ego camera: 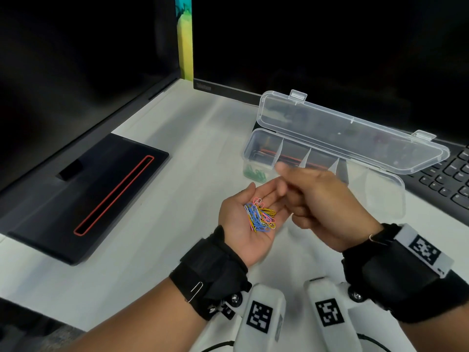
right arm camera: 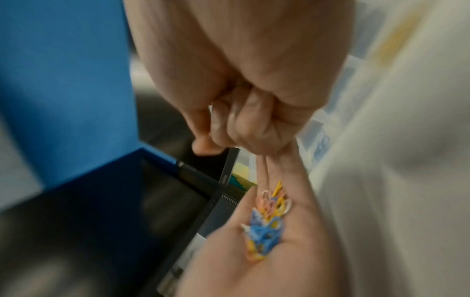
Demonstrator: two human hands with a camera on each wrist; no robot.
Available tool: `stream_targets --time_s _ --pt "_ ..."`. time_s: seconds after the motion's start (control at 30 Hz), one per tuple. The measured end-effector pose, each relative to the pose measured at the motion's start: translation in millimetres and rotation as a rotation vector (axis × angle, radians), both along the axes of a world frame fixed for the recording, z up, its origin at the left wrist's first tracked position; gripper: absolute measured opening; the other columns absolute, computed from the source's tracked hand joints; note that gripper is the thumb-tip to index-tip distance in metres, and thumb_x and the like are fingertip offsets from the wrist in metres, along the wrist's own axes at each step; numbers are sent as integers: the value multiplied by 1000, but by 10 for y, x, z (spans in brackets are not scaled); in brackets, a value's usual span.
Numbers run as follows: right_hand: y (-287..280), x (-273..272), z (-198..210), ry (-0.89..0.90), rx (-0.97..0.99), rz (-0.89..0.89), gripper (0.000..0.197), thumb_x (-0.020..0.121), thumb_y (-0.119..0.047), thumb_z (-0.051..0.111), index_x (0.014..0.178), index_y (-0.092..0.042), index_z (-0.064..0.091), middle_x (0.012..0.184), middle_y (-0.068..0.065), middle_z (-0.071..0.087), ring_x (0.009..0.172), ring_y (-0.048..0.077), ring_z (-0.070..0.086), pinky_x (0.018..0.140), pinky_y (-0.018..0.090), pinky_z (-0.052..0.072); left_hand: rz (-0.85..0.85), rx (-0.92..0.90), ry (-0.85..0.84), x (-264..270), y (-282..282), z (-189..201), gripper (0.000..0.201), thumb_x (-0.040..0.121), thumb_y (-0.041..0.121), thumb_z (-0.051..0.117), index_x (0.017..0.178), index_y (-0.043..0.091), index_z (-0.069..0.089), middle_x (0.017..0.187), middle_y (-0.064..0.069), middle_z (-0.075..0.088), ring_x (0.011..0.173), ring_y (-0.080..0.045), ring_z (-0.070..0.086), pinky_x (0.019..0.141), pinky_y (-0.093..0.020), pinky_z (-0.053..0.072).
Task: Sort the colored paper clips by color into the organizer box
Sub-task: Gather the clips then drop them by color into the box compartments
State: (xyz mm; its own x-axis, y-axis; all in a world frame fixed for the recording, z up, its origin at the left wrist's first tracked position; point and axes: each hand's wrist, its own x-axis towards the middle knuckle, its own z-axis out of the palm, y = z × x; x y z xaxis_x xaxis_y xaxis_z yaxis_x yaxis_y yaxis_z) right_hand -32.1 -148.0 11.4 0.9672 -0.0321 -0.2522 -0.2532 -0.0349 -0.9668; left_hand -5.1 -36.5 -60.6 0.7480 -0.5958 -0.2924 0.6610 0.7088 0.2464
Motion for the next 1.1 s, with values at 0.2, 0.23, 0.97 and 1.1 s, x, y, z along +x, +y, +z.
stream_targets --time_s 0.2,0.23,0.97,1.1 --pt "-31 46 21 -216 -963 312 20 82 -23 72 91 -41 75 76 -20 73 71 -5 65 71 24 53 -12 -31 43 -22 15 14 41 101 24 30 93 -3 60 77 -15 69 61 -22 68 60 -28 57" --pt "-26 61 45 -199 -1013 336 23 82 -24 70 93 -44 74 77 -22 73 72 -7 64 72 24 53 -13 -22 46 -24 12 21 42 101 25 30 90 -3 59 74 -14 69 59 -22 68 59 -28 57" --pt "77 37 109 -248 -1288 469 24 85 -35 60 103 -49 68 88 -19 72 82 10 64 71 32 53 -23 31 128 -40 11 68 42 101 28 31 84 0 58 69 -6 57 45 -15 55 52 -21 52" --pt "54 65 85 -242 -1275 425 17 85 -40 61 98 -45 71 85 -17 72 81 12 64 73 32 53 -20 -8 110 -42 13 58 56 101 28 26 82 -4 68 64 -6 61 42 -11 46 52 -20 51"
